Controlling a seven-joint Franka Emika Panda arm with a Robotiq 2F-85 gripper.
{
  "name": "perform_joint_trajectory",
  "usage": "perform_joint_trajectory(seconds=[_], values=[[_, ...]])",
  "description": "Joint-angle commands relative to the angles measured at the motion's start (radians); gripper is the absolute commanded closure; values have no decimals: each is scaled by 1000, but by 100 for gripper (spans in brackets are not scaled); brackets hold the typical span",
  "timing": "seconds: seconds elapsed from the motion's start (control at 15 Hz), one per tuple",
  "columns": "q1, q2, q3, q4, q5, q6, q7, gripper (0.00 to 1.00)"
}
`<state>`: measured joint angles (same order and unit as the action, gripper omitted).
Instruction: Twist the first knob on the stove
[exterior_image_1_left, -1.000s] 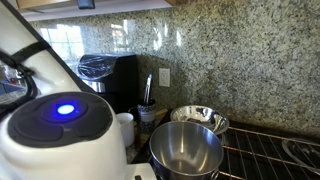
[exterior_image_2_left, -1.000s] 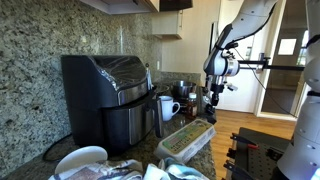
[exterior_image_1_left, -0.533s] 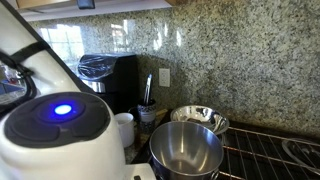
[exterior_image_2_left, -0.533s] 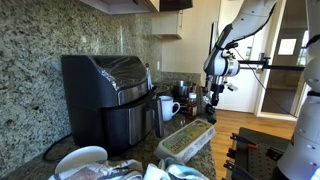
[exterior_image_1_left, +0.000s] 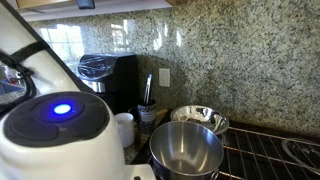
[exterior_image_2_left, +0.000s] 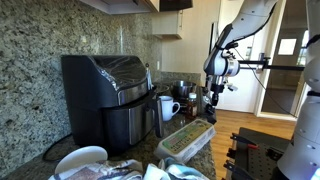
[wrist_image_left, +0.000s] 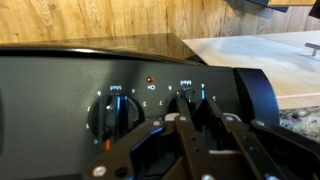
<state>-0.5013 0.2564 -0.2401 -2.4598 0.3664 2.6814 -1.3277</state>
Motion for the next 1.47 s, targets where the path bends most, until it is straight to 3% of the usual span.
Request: perform_joint_trajectory(seconds=[0.0,0.67,0.8,1.07,1.4], values=[[25,13,42,-28,26,21,56,93],[35,-3,37,-13,4,-7,76,93],[40,-3,36,-10,-3,-5,97,89],[49,-1,43,1,-9,-6,135,45],[62,0,53,17,-16,-22,213,7]])
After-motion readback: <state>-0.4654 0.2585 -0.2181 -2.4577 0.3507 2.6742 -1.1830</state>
